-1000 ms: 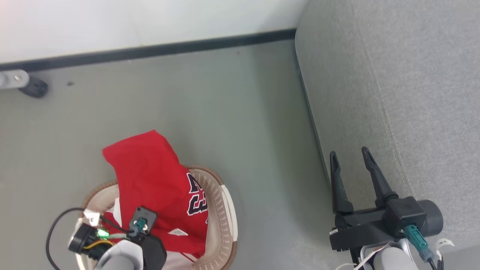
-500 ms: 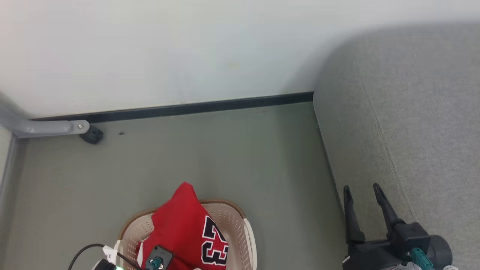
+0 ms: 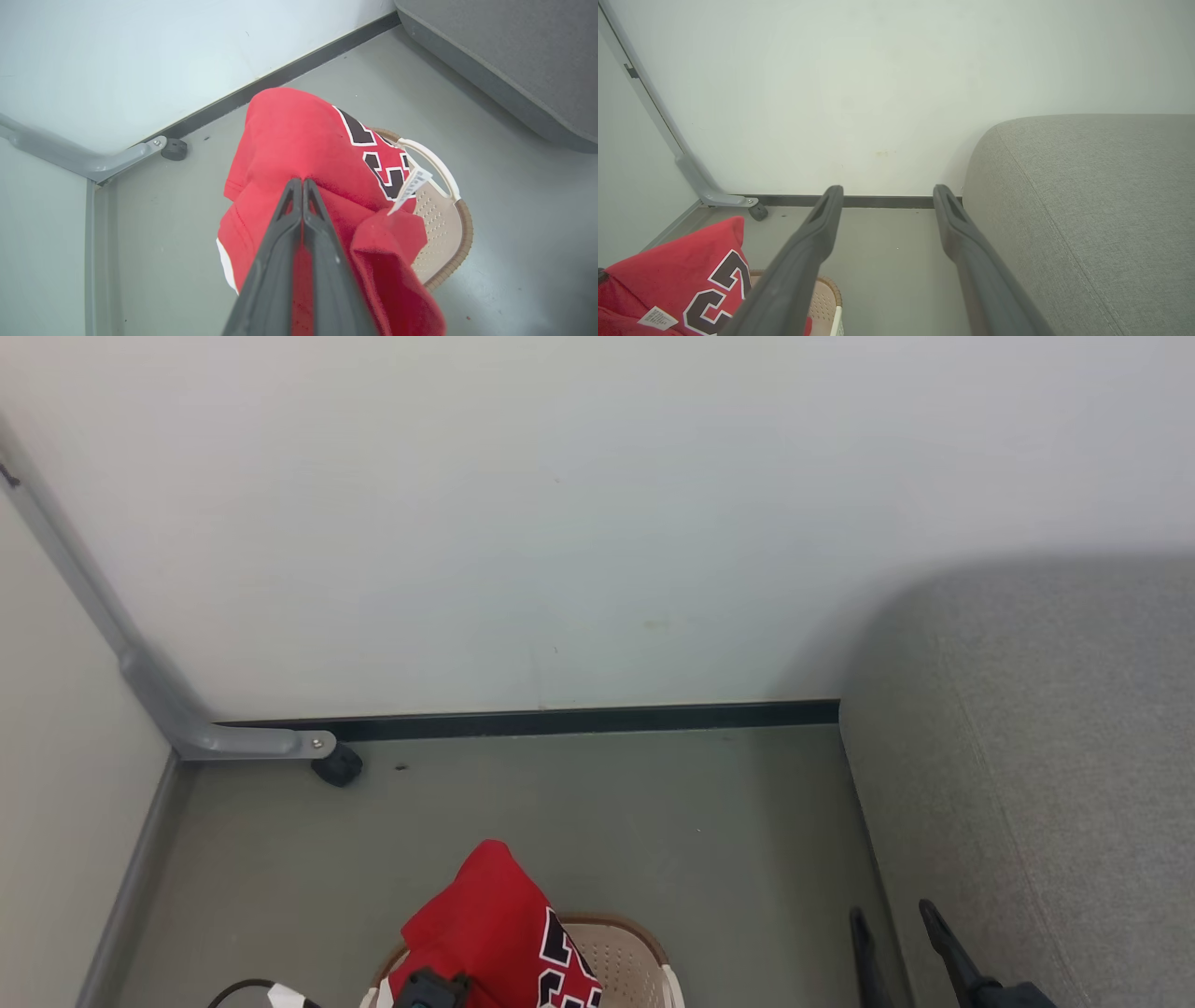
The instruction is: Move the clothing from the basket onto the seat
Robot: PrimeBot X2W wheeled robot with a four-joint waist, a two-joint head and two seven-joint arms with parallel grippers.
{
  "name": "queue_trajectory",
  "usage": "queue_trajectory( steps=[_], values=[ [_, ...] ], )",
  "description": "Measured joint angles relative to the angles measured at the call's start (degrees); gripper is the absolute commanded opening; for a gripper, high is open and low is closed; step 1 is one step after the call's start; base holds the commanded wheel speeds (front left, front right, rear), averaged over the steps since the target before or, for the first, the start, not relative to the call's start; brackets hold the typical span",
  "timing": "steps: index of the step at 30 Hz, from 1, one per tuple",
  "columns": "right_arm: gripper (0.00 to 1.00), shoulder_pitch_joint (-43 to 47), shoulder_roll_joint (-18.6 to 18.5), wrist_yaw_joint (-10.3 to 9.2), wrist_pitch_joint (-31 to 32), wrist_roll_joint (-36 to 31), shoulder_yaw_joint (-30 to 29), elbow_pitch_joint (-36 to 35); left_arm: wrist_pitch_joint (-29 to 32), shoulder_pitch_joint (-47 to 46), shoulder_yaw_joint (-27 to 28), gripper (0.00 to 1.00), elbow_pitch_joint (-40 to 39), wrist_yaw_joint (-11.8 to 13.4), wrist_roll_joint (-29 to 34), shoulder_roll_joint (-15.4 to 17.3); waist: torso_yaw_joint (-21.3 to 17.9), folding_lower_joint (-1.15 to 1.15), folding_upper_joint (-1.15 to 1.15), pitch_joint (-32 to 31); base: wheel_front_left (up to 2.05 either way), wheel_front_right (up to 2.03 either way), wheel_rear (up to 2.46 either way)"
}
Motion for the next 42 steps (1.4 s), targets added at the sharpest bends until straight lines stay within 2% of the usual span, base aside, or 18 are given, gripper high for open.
queue_trajectory(
  steps=[15, 31, 37, 42],
  values=[
    [1.00, 2.65, -1.15, 0.94, 0.00, -1.11, 0.60, -2.41, -0.22, 4.60, 2.00, 0.00, -19.52, -0.49, -3.56, 0.09, 4.48, 0.01, 0.00, -4.09, 0.00, 0.00, 0.00],
    [1.00, 2.78, -4.83, 5.61, 0.00, -7.03, 7.58, -4.45, -0.31, 7.56, 2.05, 0.00, -38.80, -0.91, -4.32, 0.21, 6.51, 0.01, 0.01, -3.91, 0.00, 0.00, 0.00],
    [1.00, 1.41, -5.98, 8.32, 0.00, -9.53, 11.24, -4.56, -0.31, 8.11, 1.42, 0.00, -44.11, -0.99, -4.28, 0.31, 6.79, 0.01, 0.01, -3.79, 0.00, 0.00, 0.00],
    [1.00, -1.33, -6.01, 8.90, 0.00, -10.01, 12.98, -4.99, -0.31, 9.22, -0.10, 0.00, -47.08, -1.45, -4.13, 0.57, 6.84, 0.01, 0.01, -3.67, 0.00, 0.00, 0.00]
  ],
)
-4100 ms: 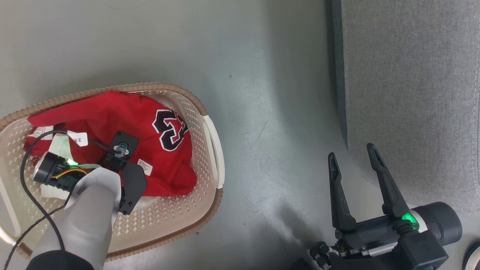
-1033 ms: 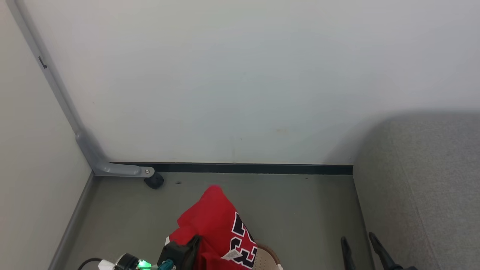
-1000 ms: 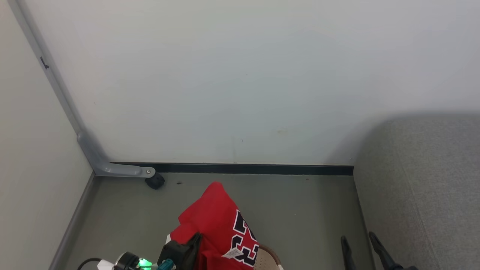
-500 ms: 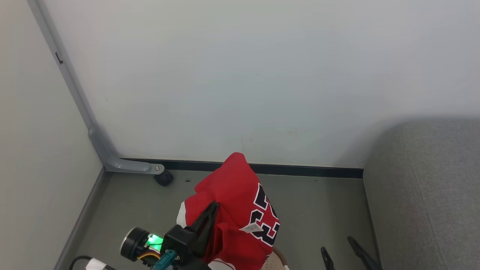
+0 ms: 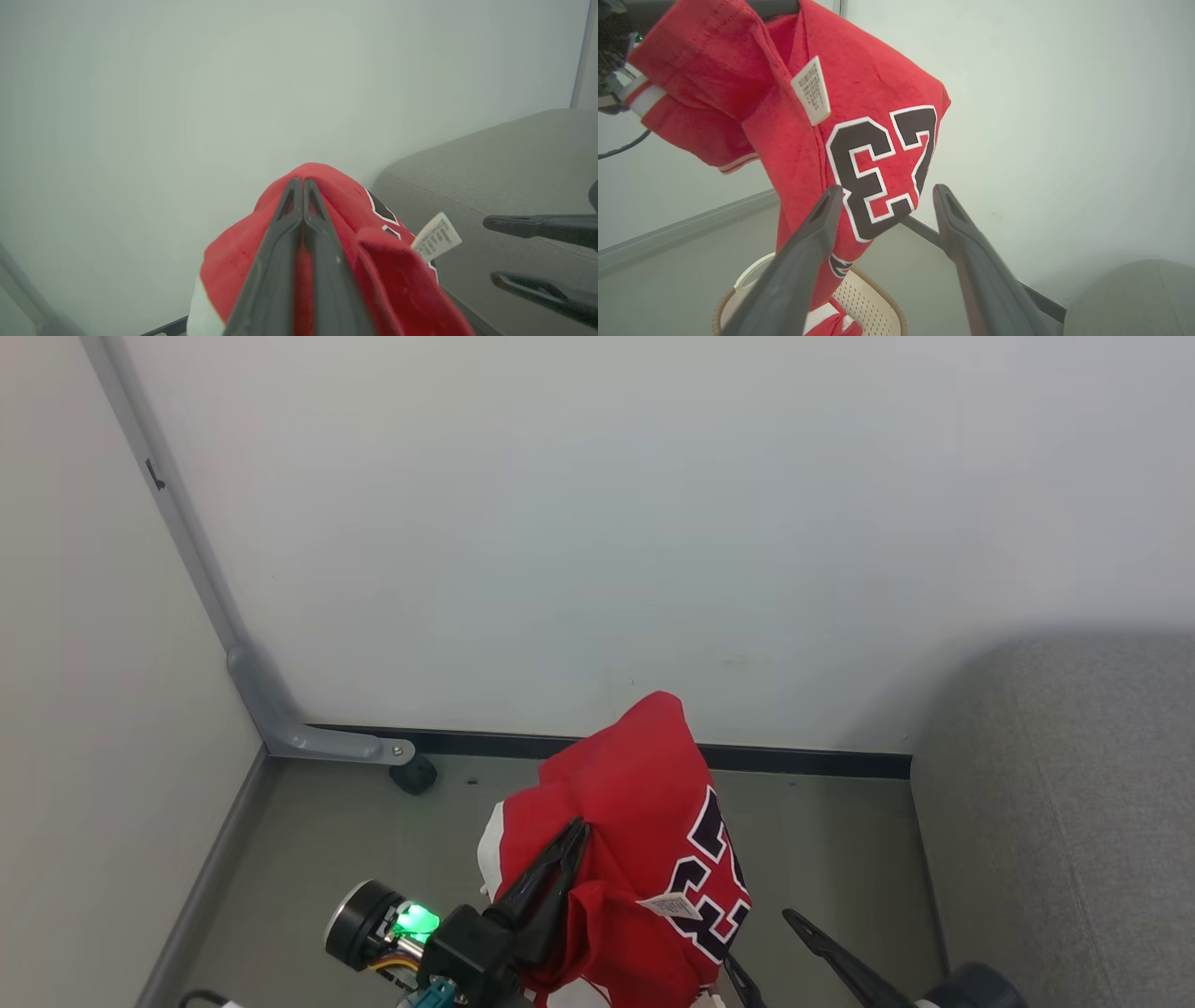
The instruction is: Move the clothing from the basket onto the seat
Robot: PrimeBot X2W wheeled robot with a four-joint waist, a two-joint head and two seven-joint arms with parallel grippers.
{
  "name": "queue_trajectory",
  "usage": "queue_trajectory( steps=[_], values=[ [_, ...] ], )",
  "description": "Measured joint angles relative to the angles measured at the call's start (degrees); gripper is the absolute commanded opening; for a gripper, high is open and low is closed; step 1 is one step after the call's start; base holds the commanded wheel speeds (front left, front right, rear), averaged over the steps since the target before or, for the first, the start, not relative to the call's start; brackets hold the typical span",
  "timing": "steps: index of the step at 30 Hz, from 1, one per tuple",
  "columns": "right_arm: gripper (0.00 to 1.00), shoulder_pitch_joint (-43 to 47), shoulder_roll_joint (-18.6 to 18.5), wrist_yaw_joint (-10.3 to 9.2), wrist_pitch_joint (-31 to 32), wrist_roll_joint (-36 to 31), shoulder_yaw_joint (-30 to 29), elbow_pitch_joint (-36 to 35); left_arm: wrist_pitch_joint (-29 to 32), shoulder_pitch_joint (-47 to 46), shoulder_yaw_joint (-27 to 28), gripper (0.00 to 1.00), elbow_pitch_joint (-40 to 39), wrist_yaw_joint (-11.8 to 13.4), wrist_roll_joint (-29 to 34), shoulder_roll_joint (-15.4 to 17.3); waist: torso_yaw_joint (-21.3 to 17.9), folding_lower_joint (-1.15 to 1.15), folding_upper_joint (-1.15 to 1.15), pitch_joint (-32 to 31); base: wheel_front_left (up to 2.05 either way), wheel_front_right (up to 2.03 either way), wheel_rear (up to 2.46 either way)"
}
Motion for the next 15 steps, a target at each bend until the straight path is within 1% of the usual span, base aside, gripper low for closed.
queue_trajectory(
  steps=[5, 8, 10, 15],
  values=[
    [1.00, -2.31, 0.07, 0.88, 0.00, -0.33, 2.01, -0.01, 0.00, 0.92, -1.70, 0.00, -1.99, -0.03, 0.20, 0.55, 0.00, 0.00, 0.00, 0.20, 0.00, 0.00, 0.00],
    [1.00, -3.10, 0.23, 1.02, 0.00, -0.45, 2.88, 0.12, 0.00, 0.98, -2.37, 0.00, -2.42, -0.08, 0.26, 0.71, 0.03, 0.00, 0.00, 0.30, 0.00, 0.00, 0.00],
    [1.00, -3.97, 0.36, 1.35, -0.01, -0.82, 3.79, 0.46, 0.00, 0.98, -3.24, 0.00, -2.92, -0.47, 0.29, 0.98, 0.08, 0.00, 0.00, 0.39, 0.00, 0.00, 0.00],
    [1.00, -5.47, 0.97, 1.36, -0.01, -2.07, 5.05, 1.66, 0.00, 0.97, -5.49, 0.00, -3.78, -0.54, 0.77, 2.08, 0.31, 0.00, 0.00, 0.61, 0.00, 0.00, 0.00]
  ],
)
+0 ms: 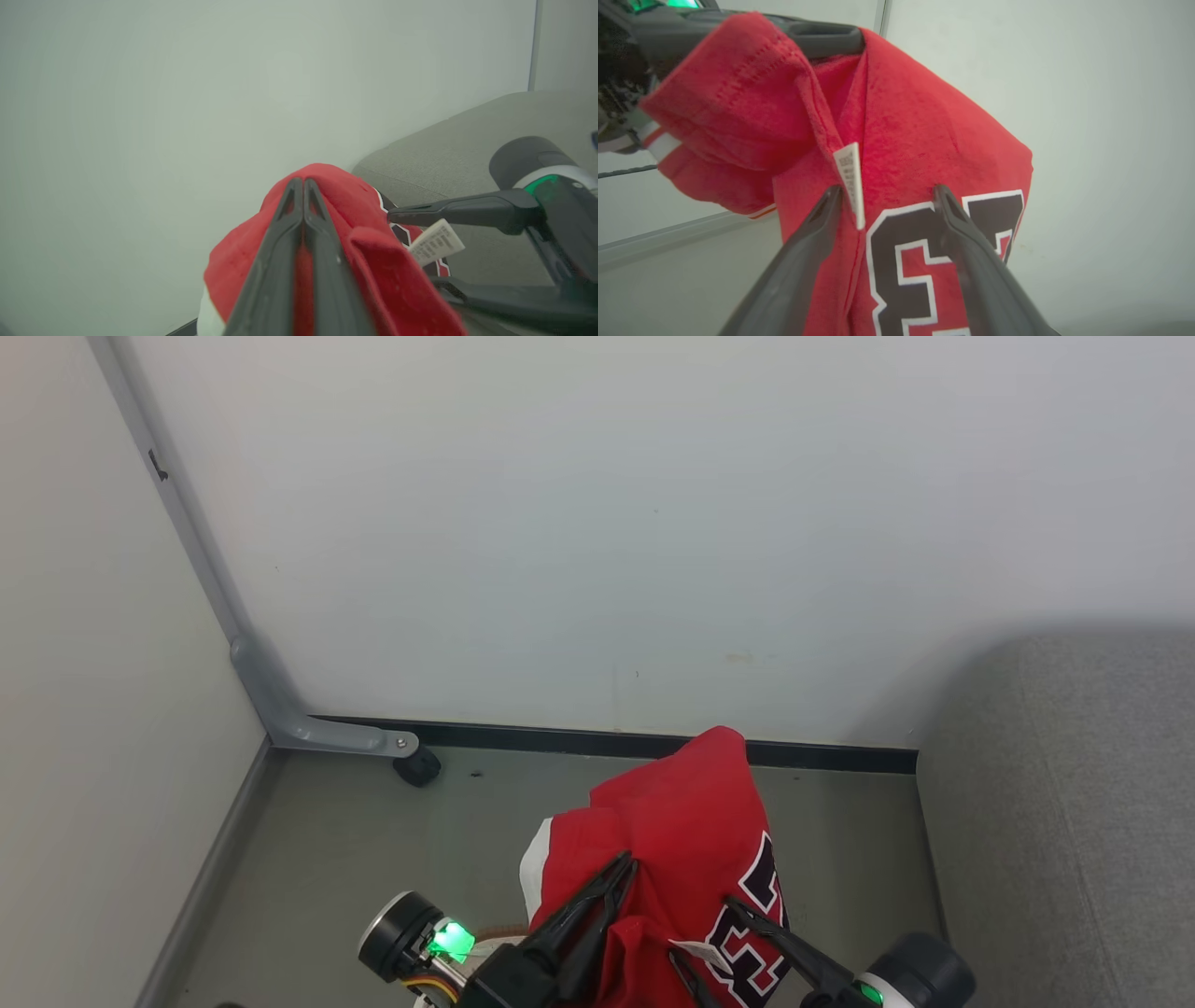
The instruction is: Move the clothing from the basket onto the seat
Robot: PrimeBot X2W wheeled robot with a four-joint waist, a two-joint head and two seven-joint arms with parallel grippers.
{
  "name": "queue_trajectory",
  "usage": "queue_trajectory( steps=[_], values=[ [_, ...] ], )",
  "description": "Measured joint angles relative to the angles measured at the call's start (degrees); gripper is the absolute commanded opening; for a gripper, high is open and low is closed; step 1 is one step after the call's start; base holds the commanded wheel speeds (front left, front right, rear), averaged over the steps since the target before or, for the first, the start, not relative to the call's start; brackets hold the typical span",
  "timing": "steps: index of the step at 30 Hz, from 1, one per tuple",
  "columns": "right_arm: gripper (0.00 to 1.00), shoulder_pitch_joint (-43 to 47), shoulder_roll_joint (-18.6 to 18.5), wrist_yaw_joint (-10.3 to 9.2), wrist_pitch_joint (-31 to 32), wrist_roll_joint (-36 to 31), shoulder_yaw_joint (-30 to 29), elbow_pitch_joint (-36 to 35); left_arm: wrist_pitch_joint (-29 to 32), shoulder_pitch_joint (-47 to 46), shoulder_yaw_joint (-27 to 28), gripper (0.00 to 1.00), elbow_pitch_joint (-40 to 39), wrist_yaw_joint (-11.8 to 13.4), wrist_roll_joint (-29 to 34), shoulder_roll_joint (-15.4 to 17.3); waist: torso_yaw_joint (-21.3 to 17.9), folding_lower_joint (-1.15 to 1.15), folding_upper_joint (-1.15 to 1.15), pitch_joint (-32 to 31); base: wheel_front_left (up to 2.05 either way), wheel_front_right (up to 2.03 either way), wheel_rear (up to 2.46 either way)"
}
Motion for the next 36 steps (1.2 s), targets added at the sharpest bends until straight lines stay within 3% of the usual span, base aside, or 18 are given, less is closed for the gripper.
queue_trajectory(
  steps=[21, 36],
  values=[
    [1.00, -4.67, 2.65, 0.09, 0.00, -0.81, 2.45, 7.65, 0.00, -3.24, -15.71, 0.00, -5.83, -0.37, 0.42, 6.34, 0.55, 0.00, 0.00, 0.59, 0.00, 0.00, 0.00],
    [1.00, -5.92, 3.16, 0.35, 0.00, -0.78, 3.89, 9.99, 0.00, -4.86, -19.23, 0.00, -7.12, -0.37, -1.44, 7.82, 0.86, 0.00, 0.00, 0.98, 0.00, 0.00, 0.00]
  ],
)
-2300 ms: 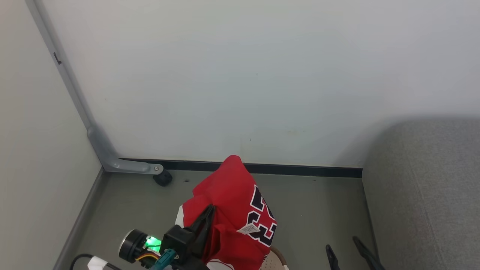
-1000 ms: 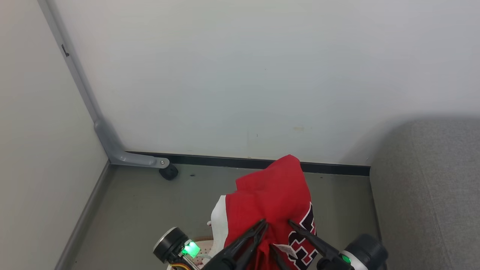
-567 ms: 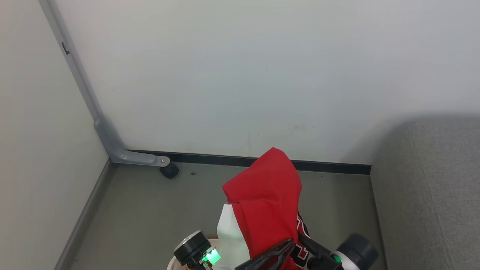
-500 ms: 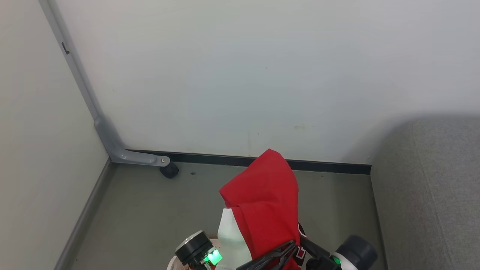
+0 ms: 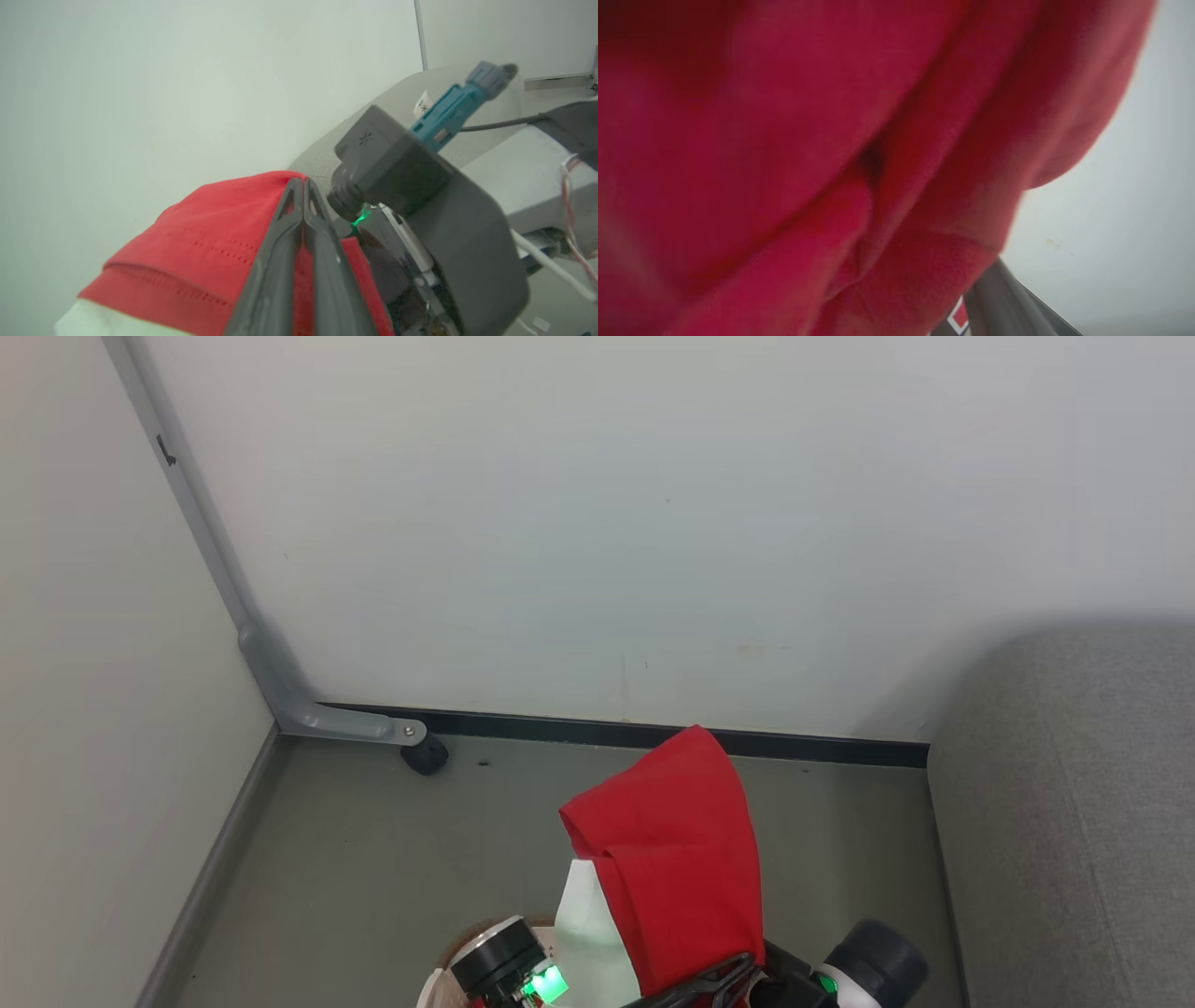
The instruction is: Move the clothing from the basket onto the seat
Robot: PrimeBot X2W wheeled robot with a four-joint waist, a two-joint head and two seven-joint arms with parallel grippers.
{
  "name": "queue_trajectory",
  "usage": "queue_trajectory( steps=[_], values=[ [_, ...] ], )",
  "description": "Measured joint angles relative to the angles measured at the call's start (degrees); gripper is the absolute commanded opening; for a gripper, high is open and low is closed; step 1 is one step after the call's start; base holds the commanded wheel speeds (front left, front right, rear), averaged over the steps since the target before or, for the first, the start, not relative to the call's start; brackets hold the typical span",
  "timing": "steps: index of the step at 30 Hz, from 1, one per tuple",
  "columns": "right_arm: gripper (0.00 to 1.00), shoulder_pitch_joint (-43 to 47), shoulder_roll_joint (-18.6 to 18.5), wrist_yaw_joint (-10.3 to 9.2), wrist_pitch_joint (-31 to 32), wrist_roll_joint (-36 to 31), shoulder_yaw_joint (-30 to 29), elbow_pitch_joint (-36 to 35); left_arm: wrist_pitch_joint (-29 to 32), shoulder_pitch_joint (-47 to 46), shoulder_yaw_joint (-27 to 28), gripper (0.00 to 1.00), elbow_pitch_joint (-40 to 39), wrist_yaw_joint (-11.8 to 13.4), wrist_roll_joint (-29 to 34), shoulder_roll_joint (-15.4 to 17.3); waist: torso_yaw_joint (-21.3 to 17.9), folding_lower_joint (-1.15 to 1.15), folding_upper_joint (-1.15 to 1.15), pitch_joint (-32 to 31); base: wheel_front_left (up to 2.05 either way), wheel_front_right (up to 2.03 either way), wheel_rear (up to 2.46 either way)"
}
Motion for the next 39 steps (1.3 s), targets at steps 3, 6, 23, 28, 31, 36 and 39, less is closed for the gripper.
queue_trajectory(
  steps=[3, 6, 23, 28, 31, 36, 39],
  values=[
    [0.44, -0.15, 0.14, -0.01, 0.00, 0.07, -0.07, 0.46, 0.00, -0.01, -0.64, 0.00, -0.14, 0.00, -0.19, 0.23, 0.18, 0.00, 0.00, 0.01, 0.00, 0.00, 0.00],
    [0.00, -0.24, 0.33, -0.03, 0.00, 0.33, -0.07, 0.87, 0.00, -0.15, -0.74, 0.00, -0.26, 0.00, -0.52, 0.31, 0.38, 0.00, 0.00, -0.03, 0.00, 0.00, 0.00],
    [0.00, -0.17, 0.54, -1.88, 0.00, 3.11, -2.93, 1.37, -0.01, 0.27, 4.15, 1.00, 1.86, 1.56, -4.10, -0.96, 0.56, 0.00, 0.00, -0.35, 0.00, 0.00, 0.00],
    [0.00, -0.10, 0.10, -2.01, 0.01, 3.45, -3.70, 0.42, -0.02, 0.49, 8.21, 1.00, 4.91, 5.14, -4.76, -1.78, 0.38, 0.00, 0.00, -0.31, 0.00, 0.00, 0.00],
    [0.00, -0.10, -0.48, -2.41, 0.01, 3.54, -4.27, -0.15, -0.02, 0.71, 10.23, 1.00, 6.19, 6.54, -5.66, -1.85, 0.26, 0.00, 0.00, -0.32, 0.00, 0.00, 0.00],
    [0.00, -0.08, -1.52, -2.57, 0.01, 3.61, -5.48, -1.37, -0.02, 1.40, 13.10, 1.00, 8.92, 8.89, -6.11, -1.67, 0.08, 0.00, 0.00, -0.35, 0.00, 0.00, 0.00],
    [0.00, -0.05, -1.85, -2.97, 0.01, 4.02, -6.10, -1.99, -0.02, 1.43, 14.43, 1.00, 10.51, 9.73, -6.44, -1.55, -0.01, 0.00, 0.00, -0.39, 0.00, 0.00, 0.00]
  ],
)
